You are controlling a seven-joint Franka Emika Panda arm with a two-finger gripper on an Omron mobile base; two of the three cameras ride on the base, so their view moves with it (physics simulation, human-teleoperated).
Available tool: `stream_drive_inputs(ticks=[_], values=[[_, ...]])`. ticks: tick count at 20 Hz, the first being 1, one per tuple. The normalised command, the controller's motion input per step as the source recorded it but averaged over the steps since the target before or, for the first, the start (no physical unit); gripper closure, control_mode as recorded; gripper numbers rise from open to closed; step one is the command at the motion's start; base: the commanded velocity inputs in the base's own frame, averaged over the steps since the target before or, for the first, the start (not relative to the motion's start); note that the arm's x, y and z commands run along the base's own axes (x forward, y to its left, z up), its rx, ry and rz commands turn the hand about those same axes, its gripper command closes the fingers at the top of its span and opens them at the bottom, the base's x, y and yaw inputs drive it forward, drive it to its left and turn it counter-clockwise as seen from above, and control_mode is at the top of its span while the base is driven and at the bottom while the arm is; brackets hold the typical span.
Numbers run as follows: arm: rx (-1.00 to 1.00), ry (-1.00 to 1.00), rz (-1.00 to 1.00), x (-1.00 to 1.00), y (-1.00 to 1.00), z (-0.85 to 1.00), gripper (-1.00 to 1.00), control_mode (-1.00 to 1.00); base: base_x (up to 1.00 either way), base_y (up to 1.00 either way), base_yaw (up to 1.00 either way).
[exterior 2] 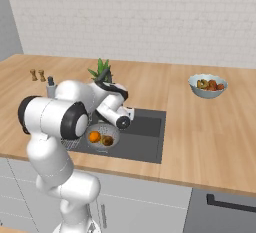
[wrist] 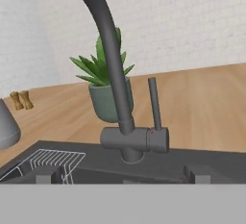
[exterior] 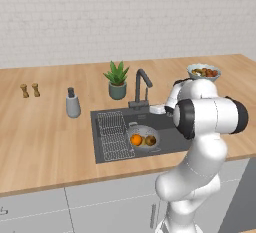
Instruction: Put the colander in the sink, put the orange, pear, kiwi in the colander, and turn on the sink faucet and pour water over the colander.
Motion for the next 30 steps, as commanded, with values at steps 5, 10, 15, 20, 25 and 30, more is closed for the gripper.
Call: stream_drive_inputs(ticks=[5,10,15,20,25,30], values=[[0.0,-0.03,-0.03,0.13,0.0,0.0,-1.0,-1.0,0.0,0.0,0.0],[0.0,-0.02,-0.06,0.08,0.0,0.0,-1.0,-1.0,0.0,0.0,0.0],[0.0,-0.09,-0.04,0.31,0.0,0.0,-1.0,-1.0,0.0,0.0,0.0],[0.0,-0.09,-0.03,0.34,0.0,0.0,-1.0,-1.0,0.0,0.0,0.0],[0.0,-0.08,0.0,0.14,0.0,-0.13,-1.0,-1.0,0.0,0.0,0.0],[0.0,-0.05,-0.01,0.11,0.0,-0.08,-1.0,-1.0,0.0,0.0,0.0]])
